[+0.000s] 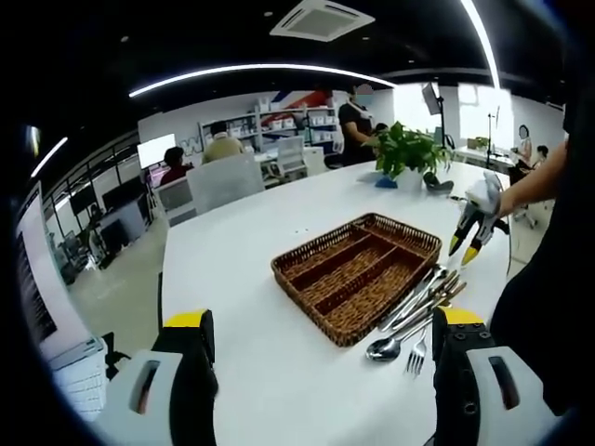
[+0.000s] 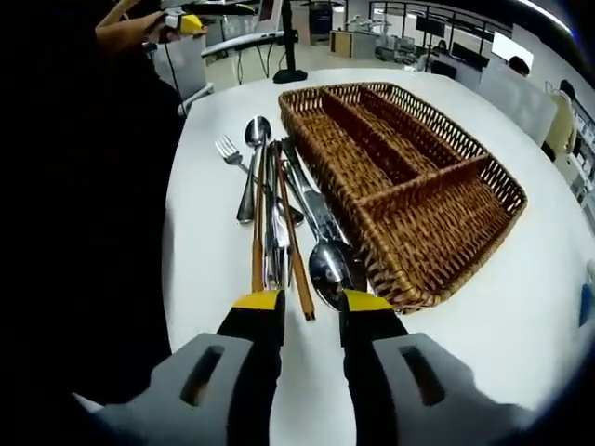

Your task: Arrange the knives, forks, and spoons in their matching storage slots by inserting each utensil handle-first until every utensil is classified and aligned in the correct compartment

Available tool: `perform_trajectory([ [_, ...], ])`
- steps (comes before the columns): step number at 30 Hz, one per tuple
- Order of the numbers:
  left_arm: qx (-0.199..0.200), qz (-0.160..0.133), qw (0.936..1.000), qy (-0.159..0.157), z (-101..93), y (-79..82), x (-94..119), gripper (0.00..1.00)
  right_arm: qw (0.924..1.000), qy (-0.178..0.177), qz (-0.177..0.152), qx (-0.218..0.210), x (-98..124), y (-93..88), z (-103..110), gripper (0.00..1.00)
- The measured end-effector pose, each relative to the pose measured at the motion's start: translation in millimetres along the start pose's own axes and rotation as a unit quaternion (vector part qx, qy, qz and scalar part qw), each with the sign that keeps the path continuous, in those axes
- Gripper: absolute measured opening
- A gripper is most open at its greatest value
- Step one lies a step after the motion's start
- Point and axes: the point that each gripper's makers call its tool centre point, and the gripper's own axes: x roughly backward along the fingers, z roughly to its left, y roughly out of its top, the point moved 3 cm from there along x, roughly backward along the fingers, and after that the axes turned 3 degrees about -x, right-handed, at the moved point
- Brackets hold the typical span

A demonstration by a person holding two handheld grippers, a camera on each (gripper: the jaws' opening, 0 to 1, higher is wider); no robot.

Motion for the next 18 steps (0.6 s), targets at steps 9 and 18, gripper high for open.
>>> perform_trajectory([
  [9, -0.003, 0.007, 1.0, 0.006, 5.9, -3.3, 4, 1.0, 0.9997, 0.017, 0.018, 0.008, -15, -10.9, 3, 0.15],
  [18, 0.002, 0.005, 0.9999, 0.012, 6.9, -5.8, 9, 1.0, 0.9992, 0.018, 0.027, 0.024, -23, -14.6, 5, 0.12],
])
